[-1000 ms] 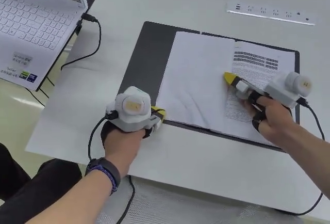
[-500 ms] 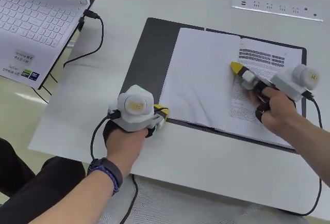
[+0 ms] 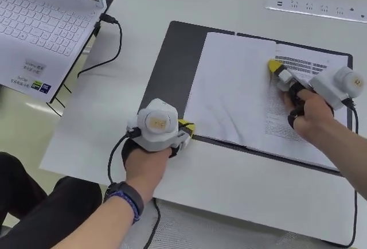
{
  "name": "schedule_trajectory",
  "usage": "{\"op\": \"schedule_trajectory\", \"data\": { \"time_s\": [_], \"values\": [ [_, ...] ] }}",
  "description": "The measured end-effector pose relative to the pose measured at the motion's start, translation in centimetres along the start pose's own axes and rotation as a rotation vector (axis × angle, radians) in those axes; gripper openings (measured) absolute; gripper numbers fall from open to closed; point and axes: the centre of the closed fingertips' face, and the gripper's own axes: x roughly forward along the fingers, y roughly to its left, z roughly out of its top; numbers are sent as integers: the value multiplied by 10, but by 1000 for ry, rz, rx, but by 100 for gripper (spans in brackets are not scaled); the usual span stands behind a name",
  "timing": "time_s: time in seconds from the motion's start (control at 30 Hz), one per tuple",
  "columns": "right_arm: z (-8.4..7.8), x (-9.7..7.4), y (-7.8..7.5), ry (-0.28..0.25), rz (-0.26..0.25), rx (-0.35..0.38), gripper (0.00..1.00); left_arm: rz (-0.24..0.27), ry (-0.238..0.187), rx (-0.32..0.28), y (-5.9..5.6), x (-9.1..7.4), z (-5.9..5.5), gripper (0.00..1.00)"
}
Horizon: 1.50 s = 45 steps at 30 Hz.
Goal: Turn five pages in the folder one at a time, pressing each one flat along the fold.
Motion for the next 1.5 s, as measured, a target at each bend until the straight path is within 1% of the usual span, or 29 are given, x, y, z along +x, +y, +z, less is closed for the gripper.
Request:
{"op": "schedule_trajectory", "data": {
  "time_s": [0.17, 0.4, 0.63, 0.77, 0.87, 0.97, 1.03, 1.07, 1.13, 1.17, 1.2, 1.23, 1.27, 1.37, 1.5],
  "values": [
    [4, 6, 1, 5, -8, 5, 0, -2, -5, -20, 1, 1, 0, 0],
    [14, 14, -2, -36, -35, 38, 0, 5, -8, -19, 0, 1, 0, 0],
    [23, 29, -5, -49, -66, 29, 0, 1, -14, -32, 0, 1, -1, 0],
    [32, 40, -10, -58, -85, 33, 0, 2, -12, -33, 0, 1, -1, 0],
    [36, 47, -18, -65, -90, 42, 0, 2, -12, -32, 1, 1, -1, 0],
    [35, 47, -20, -61, -85, 41, 0, 2, -12, -32, 1, 1, -1, 0],
    [34, 47, -22, -55, -80, 3, 0, 3, -12, -33, 0, 1, -1, 0],
    [34, 47, -22, -55, -80, 0, 0, 2, -13, -35, 0, 1, -1, 0],
    [33, 46, -23, -58, -65, 28, 0, 1, -13, -37, 0, 1, -1, 0],
    [33, 46, -23, -56, -62, 27, 0, 1, -12, -36, 0, 0, -1, 0],
    [31, 45, -20, -42, -54, -1, 0, 0, -11, -34, 0, 0, -1, 0],
    [30, 44, -20, -37, -53, -12, 0, -1, -10, -31, 0, 0, -1, 0],
    [28, 43, -17, -30, -49, -18, 0, -1, -10, -30, 0, 0, -1, 0],
    [23, 35, -13, -24, -35, -9, 0, 0, -11, -30, 0, 0, 0, 0],
    [15, 25, -5, -8, -21, -19, 0, 2, -14, -29, -1, 0, 0, 0]
  ]
}}
